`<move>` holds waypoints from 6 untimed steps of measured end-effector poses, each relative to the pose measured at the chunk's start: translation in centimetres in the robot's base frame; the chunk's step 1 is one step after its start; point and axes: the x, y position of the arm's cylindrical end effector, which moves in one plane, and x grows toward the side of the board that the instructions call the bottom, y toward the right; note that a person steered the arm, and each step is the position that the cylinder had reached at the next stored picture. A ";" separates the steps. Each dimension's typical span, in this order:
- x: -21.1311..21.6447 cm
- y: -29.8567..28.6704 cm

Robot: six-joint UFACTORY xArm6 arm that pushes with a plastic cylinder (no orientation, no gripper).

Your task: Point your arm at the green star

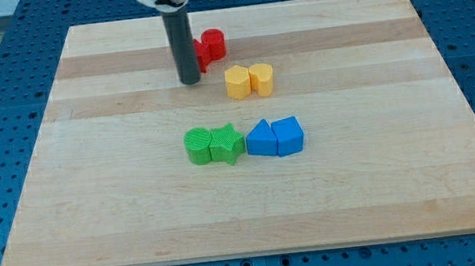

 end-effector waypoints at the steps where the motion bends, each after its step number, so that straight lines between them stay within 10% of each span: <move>1: 3.4 -2.3; 6: 10.3 11.8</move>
